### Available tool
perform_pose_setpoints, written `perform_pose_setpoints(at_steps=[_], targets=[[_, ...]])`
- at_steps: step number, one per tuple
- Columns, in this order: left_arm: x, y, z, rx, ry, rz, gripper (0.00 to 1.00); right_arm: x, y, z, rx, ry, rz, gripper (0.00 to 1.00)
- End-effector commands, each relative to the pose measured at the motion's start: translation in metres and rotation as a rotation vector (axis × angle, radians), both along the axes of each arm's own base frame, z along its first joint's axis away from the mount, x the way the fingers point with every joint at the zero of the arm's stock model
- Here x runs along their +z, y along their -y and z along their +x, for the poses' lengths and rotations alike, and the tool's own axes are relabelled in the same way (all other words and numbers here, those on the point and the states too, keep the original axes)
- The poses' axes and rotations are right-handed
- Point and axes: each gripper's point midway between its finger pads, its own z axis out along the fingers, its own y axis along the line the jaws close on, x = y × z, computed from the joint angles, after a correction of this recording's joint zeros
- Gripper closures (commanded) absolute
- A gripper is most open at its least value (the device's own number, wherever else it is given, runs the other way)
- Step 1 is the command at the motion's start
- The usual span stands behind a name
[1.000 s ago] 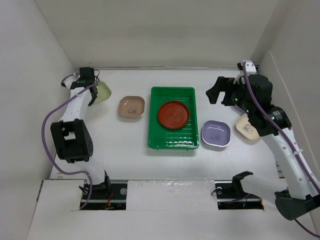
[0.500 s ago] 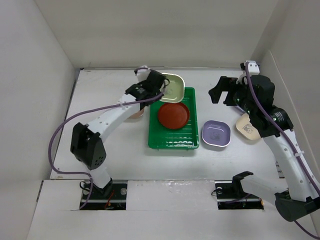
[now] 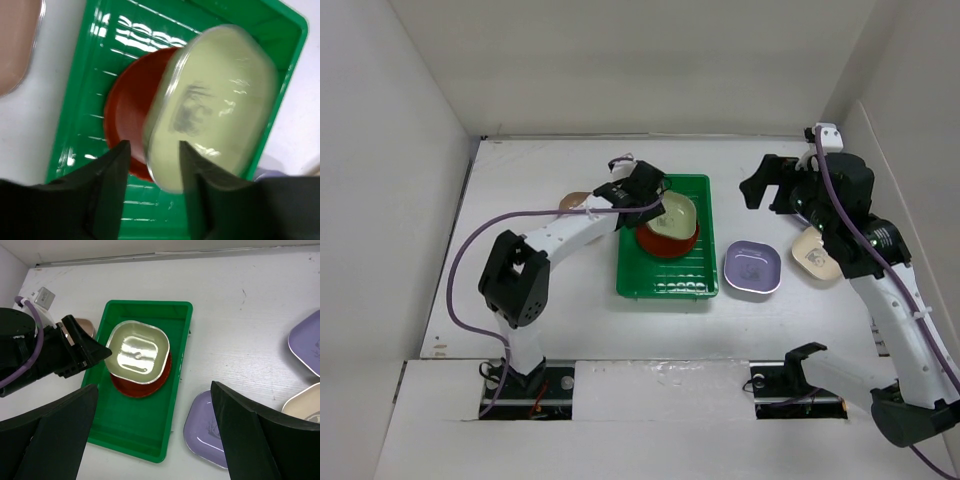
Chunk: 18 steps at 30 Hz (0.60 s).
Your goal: Place the plates into the plastic bin on the countertop
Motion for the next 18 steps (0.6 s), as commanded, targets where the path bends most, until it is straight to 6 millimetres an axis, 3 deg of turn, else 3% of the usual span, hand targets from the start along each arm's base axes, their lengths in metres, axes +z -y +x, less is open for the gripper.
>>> perform_pose_setpoints(at_steps=[1, 2, 3, 5, 6, 7, 9, 11, 13, 14, 18], targets=[[0.019, 0.014, 0.0, -0.041, 0.06, -0.082, 0.5, 0.02, 0.005, -0.004, -0.011, 0.063, 0.015, 0.0], [0.034, 0.014, 0.0, -0.048, 0.093, -0.1, 0.41, 0.02, 0.005, -0.004, -0.013, 0.061, 0.024, 0.0], [0.042, 0.018, -0.002, -0.063, 0.113, -0.11, 0.25, 0.02, 0.005, -0.004, -0.013, 0.061, 0.024, 0.0], [0.06, 0.015, -0.001, -0.061, 0.146, -0.116, 0.18, 0.02, 0.003, -0.004, -0.005, 0.06, 0.026, 0.0], [0.069, 0.008, -0.006, -0.058, 0.155, -0.102, 0.13, 0.02, 0.003, -0.004, -0.005, 0.06, 0.026, 0.0], [0.08, -0.002, -0.003, -0.02, 0.188, -0.078, 0.01, 0.02, 0.003, -0.004, -0.005, 0.06, 0.026, 0.0], [0.088, -0.038, -0.003, 0.065, 0.196, -0.024, 0.01, 0.016, 0.003, -0.004, -0.005, 0.051, 0.023, 0.0], [0.081, -0.09, 0.013, 0.194, 0.189, -0.002, 0.01, 0.018, 0.003, -0.003, -0.005, 0.06, 0.026, 0.0], [0.055, -0.133, 0.012, 0.278, 0.136, 0.043, 0.01, 0.01, -0.001, -0.002, 0.011, 0.047, 0.027, 0.0], [0.047, -0.169, 0.018, 0.363, 0.119, 0.058, 0.01, 0.005, -0.004, 0.001, 0.024, 0.037, 0.028, 0.0], [0.004, -0.236, 0.025, 0.464, 0.049, 0.041, 0.01, -0.002, -0.021, 0.002, 0.111, 0.033, 0.045, 0.0]])
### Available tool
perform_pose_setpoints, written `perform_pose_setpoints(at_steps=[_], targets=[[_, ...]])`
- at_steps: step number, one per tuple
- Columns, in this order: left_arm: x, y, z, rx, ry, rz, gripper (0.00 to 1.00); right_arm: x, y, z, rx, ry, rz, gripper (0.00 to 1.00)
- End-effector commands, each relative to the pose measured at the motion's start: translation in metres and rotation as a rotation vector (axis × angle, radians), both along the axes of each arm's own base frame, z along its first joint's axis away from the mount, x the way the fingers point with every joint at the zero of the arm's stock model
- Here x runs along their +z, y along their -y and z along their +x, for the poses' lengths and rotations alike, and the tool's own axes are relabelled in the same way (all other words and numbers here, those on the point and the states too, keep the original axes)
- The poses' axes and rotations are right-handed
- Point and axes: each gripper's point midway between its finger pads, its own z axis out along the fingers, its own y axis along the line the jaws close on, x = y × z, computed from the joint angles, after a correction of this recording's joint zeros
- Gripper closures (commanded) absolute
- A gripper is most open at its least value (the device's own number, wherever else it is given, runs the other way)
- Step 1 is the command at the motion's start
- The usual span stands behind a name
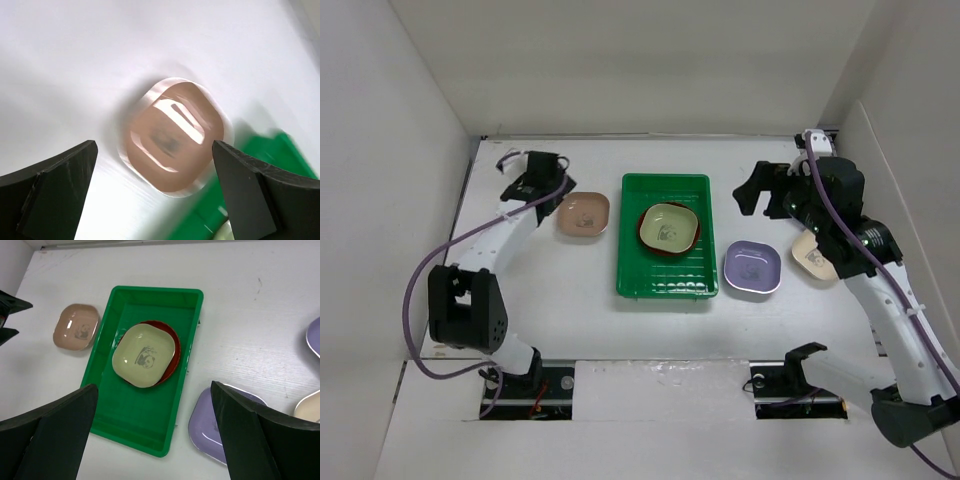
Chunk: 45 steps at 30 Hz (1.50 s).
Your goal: Place the plates into the plastic bin on the countertop
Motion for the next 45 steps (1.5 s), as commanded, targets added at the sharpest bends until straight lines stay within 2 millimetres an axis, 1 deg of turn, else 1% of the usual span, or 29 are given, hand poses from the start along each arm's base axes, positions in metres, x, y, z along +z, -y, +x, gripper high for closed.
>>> perform_pose_setpoints(at_steps=[1, 2, 4, 6, 7, 8, 9, 11, 12, 13, 15, 17, 18, 19, 21, 25, 26, 27, 28, 29, 30, 31, 33, 34, 35, 36, 41, 43, 45], targets=[[-0.053, -0.045, -0.01, 0.054, -0.123, 0.008, 0.01, 0.006, -0.013, 0.008, 0.059, 0.043, 0.032, 0.0], [-0.062, -0.051, -0.001, 0.048, -0.124, 0.011, 0.01, 0.003, -0.016, 0.009, 0.068, 0.034, 0.029, 0.0], [-0.081, -0.063, 0.001, 0.059, -0.171, -0.014, 0.01, 0.002, -0.019, 0.011, 0.078, 0.033, 0.032, 0.0], [-0.096, -0.064, 0.013, 0.034, -0.19, -0.009, 0.02, 0.002, -0.019, 0.011, 0.078, 0.033, 0.032, 0.0], [-0.104, -0.062, 0.012, 0.026, -0.211, -0.016, 0.04, 0.002, -0.022, 0.01, 0.087, 0.033, 0.032, 0.0], [-0.105, -0.06, 0.018, 0.019, -0.204, -0.024, 0.04, -0.001, -0.023, 0.012, 0.087, 0.024, 0.03, 0.0], [-0.117, -0.06, 0.019, 0.02, -0.226, -0.022, 0.06, -0.001, -0.023, 0.012, 0.087, 0.024, 0.03, 0.0], [-0.125, -0.057, 0.02, 0.012, -0.238, -0.031, 0.07, -0.004, -0.022, 0.015, 0.081, 0.02, 0.016, 0.0], [-0.136, -0.058, 0.016, 0.013, -0.266, -0.029, 0.09, -0.004, -0.022, 0.015, 0.081, 0.019, 0.016, 0.0], [-0.139, -0.058, 0.017, 0.013, -0.266, -0.029, 0.12, -0.004, -0.022, 0.015, 0.081, 0.019, 0.016, 0.0], [-0.156, -0.054, 0.007, 0.005, -0.312, -0.024, 0.2, -0.006, -0.021, 0.017, 0.073, 0.022, 0.013, 0.0], [-0.171, -0.057, 0.003, 0.015, -0.342, -0.009, 0.37, -0.006, -0.021, 0.017, 0.073, 0.022, 0.013, 0.0], [-0.173, -0.061, -0.001, 0.035, -0.357, 0.004, 0.5, -0.008, -0.023, 0.018, 0.081, 0.012, 0.013, 0.0], [-0.173, -0.062, -0.004, 0.035, -0.368, 0.005, 0.77, -0.008, -0.023, 0.018, 0.081, 0.012, 0.013, 0.0], [-0.169, -0.073, -0.006, 0.082, -0.367, 0.029, 1.0, -0.011, -0.023, 0.02, 0.081, 0.004, 0.011, 0.0], [-0.135, -0.088, -0.007, 0.182, -0.331, 0.066, 1.0, -0.012, -0.025, 0.02, 0.08, 0.005, 0.007, 0.0], [-0.112, -0.083, -0.006, 0.172, -0.278, 0.059, 1.0, -0.007, -0.025, 0.02, 0.08, 0.013, 0.01, 0.0], [-0.096, -0.073, -0.004, 0.148, -0.237, 0.055, 1.0, -0.007, -0.023, 0.021, 0.069, 0.015, 0.006, 0.0], [-0.058, -0.066, 0.002, 0.138, -0.138, 0.048, 1.0, -0.008, -0.02, 0.022, 0.054, 0.016, 0.002, 0.0], [-0.053, -0.054, 0.004, 0.101, -0.128, 0.056, 1.0, -0.006, -0.017, 0.019, 0.043, 0.02, -0.001, 0.0], [-0.024, -0.045, 0.002, 0.06, -0.068, 0.072, 1.0, -0.006, -0.015, 0.02, 0.031, 0.022, -0.005, 0.0], [-0.007, -0.015, 0.002, -0.022, -0.03, 0.079, 1.0, -0.008, -0.012, 0.02, 0.012, 0.015, -0.014, 0.0], [0.032, 0.027, 0.007, -0.163, 0.076, 0.071, 1.0, -0.007, -0.007, 0.018, -0.008, 0.018, -0.021, 0.0], [0.039, 0.065, -0.002, -0.295, 0.086, 0.079, 1.0, -0.004, -0.006, 0.016, -0.005, 0.03, -0.026, 0.0], [0.049, 0.081, -0.004, -0.364, 0.107, 0.095, 1.0, -0.006, -0.003, 0.016, -0.018, 0.022, -0.034, 0.0], [0.049, 0.114, -0.009, -0.489, 0.102, 0.084, 1.0, -0.008, 0.0, 0.016, -0.027, 0.013, -0.037, 0.0], [0.028, 0.163, -0.009, -0.731, 0.089, 0.018, 1.0, 0.006, 0.004, 0.011, -0.03, 0.044, -0.023, 0.0], [0.024, 0.173, -0.012, -0.779, 0.092, -0.021, 1.0, 0.013, 0.006, 0.006, -0.03, 0.051, -0.02, 0.0], [0.01, 0.187, -0.016, -0.834, 0.07, -0.055, 1.0, 0.016, 0.011, 0.005, -0.048, 0.06, -0.02, 0.0]])
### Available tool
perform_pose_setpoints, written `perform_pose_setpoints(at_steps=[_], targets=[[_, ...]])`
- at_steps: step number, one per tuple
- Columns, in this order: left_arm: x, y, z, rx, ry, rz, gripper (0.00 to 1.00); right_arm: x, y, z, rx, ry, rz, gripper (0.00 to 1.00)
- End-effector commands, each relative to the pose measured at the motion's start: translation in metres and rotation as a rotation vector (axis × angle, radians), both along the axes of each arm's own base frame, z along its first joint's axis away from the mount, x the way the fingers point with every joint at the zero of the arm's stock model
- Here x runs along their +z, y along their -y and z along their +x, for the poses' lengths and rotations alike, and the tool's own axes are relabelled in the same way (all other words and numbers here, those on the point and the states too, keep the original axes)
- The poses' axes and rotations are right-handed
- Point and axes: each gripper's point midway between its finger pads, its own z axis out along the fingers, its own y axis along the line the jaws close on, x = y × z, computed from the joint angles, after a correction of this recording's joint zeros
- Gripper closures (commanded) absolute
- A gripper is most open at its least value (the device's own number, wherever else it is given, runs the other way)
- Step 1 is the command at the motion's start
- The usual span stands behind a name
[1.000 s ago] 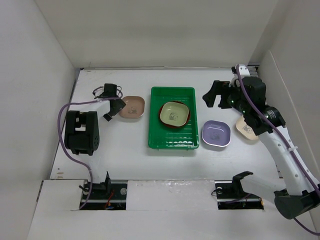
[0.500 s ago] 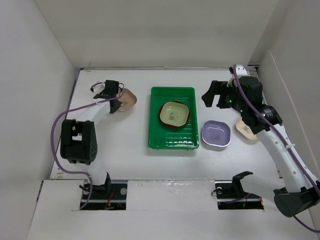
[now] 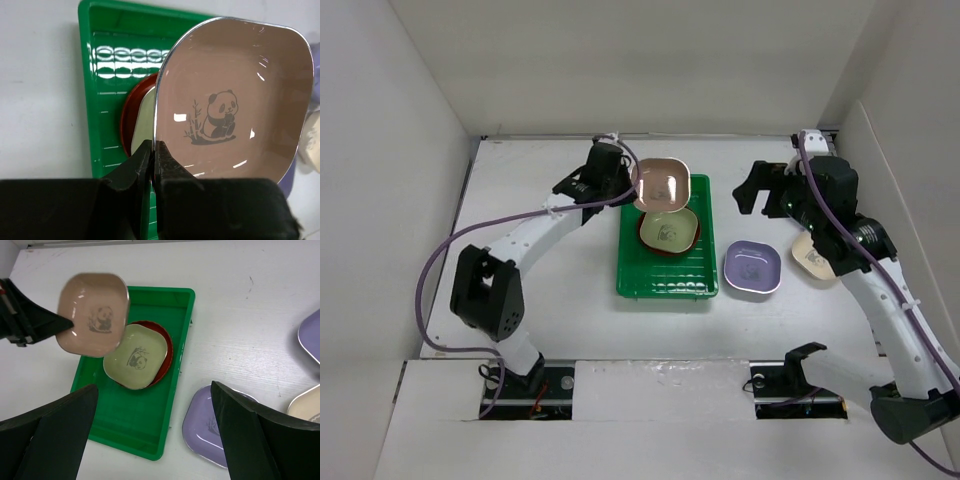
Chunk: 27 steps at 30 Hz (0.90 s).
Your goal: Place the plates into the plastic bin on the countertop
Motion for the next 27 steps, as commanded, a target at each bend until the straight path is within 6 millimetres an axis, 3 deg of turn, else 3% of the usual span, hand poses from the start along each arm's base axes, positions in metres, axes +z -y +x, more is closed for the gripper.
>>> perform_pose_setpoints(at_steps=[1, 6, 13, 14, 15, 16, 19, 21, 25, 27], targets=[[-0.018, 0.019, -0.006, -0.132, -0.034, -0.03, 1.0, 0.029, 0.011, -0.007, -0.028, 0.072, 0.003, 0.0], [-0.053, 0.035, -0.014, -0.19, -0.092, -0.018, 1.0, 0.032, 0.012, -0.009, -0.028, 0.084, 0.007, 0.0], [-0.073, 0.042, -0.017, -0.182, -0.145, 0.029, 0.99, 0.021, 0.019, -0.008, -0.066, 0.057, -0.002, 0.0], [-0.077, 0.041, -0.019, -0.181, -0.153, 0.033, 0.76, 0.016, 0.024, -0.006, -0.095, 0.044, -0.001, 0.0], [-0.077, 0.041, -0.019, -0.181, -0.153, 0.033, 0.76, 0.014, 0.027, -0.006, -0.107, 0.036, -0.008, 0.0], [-0.076, 0.039, -0.021, -0.181, -0.152, 0.033, 0.54, 0.008, 0.029, -0.005, -0.122, 0.019, 0.0, 0.0], [-0.06, 0.042, -0.024, -0.191, -0.122, 0.018, 0.24, -0.025, 0.038, 0.002, -0.171, -0.057, -0.009, 0.0], [-0.036, 0.047, -0.031, -0.202, -0.079, -0.013, 0.02, -0.051, 0.043, 0.006, -0.21, -0.129, 0.001, 0.0], [0.017, 0.053, -0.044, -0.197, 0.017, -0.015, 0.0, -0.113, 0.047, 0.019, -0.241, -0.265, 0.012, 0.0], [0.044, 0.046, -0.048, -0.17, 0.046, -0.029, 0.0, -0.144, 0.048, 0.025, -0.271, -0.342, 0.016, 0.0]])
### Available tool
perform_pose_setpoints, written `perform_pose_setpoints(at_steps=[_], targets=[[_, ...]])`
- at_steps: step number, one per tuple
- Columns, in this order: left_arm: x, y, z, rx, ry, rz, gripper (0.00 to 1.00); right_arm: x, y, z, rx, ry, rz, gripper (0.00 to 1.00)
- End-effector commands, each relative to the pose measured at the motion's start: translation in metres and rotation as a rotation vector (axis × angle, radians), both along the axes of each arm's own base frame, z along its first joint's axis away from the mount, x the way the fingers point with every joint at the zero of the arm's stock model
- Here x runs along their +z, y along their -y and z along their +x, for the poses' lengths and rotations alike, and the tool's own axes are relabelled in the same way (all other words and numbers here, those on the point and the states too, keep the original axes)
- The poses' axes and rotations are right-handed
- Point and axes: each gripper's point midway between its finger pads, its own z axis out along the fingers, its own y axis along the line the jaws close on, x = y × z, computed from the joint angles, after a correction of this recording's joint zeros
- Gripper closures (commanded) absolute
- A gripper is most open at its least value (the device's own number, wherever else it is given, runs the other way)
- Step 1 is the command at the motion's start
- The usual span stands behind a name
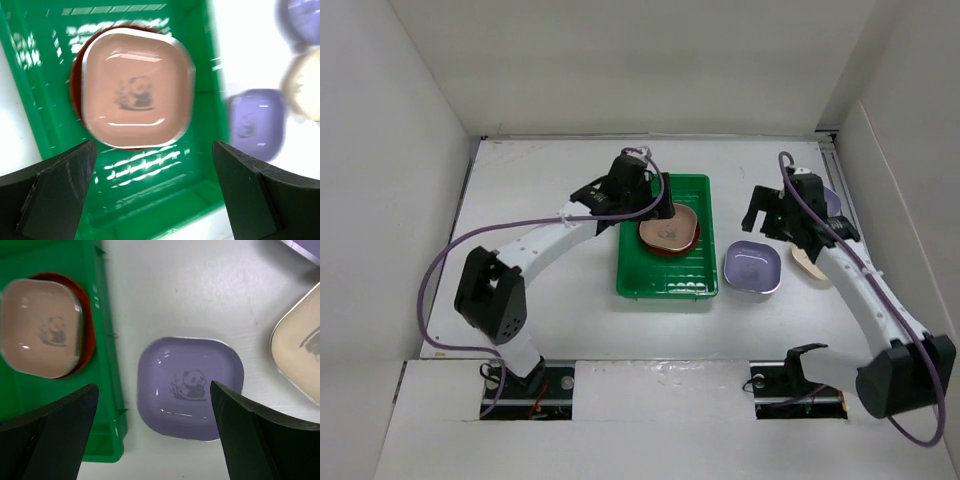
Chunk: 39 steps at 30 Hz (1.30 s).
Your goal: Place the plates into the plastic bin on the countertop
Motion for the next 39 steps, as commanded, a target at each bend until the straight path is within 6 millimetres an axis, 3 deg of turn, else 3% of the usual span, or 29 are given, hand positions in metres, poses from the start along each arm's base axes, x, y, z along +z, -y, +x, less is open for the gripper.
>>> perform_pose_setpoints(at_steps=[1, 5, 8, 9, 10, 13, 17, 21, 25, 29, 31, 32, 35, 39], targets=[[0.092, -0.006, -0.003, 0.052, 0.16, -0.086, 0.0, -0.027, -0.005, 0.014, -0.041, -0.042, 0.065, 0.02], [0.115, -0.028, -0.009, 0.126, 0.202, -0.07, 0.0, -0.054, -0.009, 0.026, -0.075, -0.071, 0.106, 0.03], [0.116, -0.035, -0.015, 0.127, 0.21, -0.059, 0.0, -0.078, -0.006, 0.034, -0.119, -0.122, 0.116, 0.06], [0.105, -0.037, -0.017, 0.126, 0.192, -0.043, 0.0, -0.076, -0.008, 0.042, -0.124, -0.108, 0.126, 0.06], [0.105, -0.038, -0.019, 0.126, 0.193, -0.043, 0.0, -0.089, -0.009, 0.042, -0.142, -0.147, 0.132, 0.06], [0.088, -0.041, -0.023, 0.124, 0.164, -0.018, 0.0, -0.099, -0.014, 0.054, -0.154, -0.152, 0.161, 0.07], [0.085, -0.04, -0.028, 0.109, 0.16, -0.031, 0.0, -0.128, -0.019, 0.06, -0.177, -0.231, 0.173, 0.08], [0.076, -0.043, -0.031, 0.102, 0.154, -0.016, 0.0, -0.133, -0.021, 0.068, -0.207, -0.226, 0.203, 0.15], [0.077, -0.043, -0.033, 0.095, 0.157, -0.026, 0.0, -0.147, -0.018, 0.069, -0.24, -0.251, 0.196, 0.28], [0.083, -0.043, -0.036, 0.089, 0.17, -0.045, 0.0, -0.158, -0.02, 0.076, -0.25, -0.273, 0.197, 0.58], [0.083, -0.044, -0.037, 0.089, 0.17, -0.045, 0.0, -0.161, -0.018, 0.085, -0.265, -0.274, 0.18, 0.65], [0.082, -0.046, -0.039, 0.089, 0.17, -0.045, 0.0, -0.16, -0.018, 0.088, -0.265, -0.271, 0.181, 0.79], [0.089, -0.047, -0.041, 0.089, 0.184, -0.056, 0.0, -0.158, -0.02, 0.1, -0.259, -0.283, 0.17, 0.96], [0.087, -0.055, -0.041, 0.123, 0.185, -0.039, 0.0, -0.136, -0.019, 0.116, -0.224, -0.247, 0.135, 1.0]])
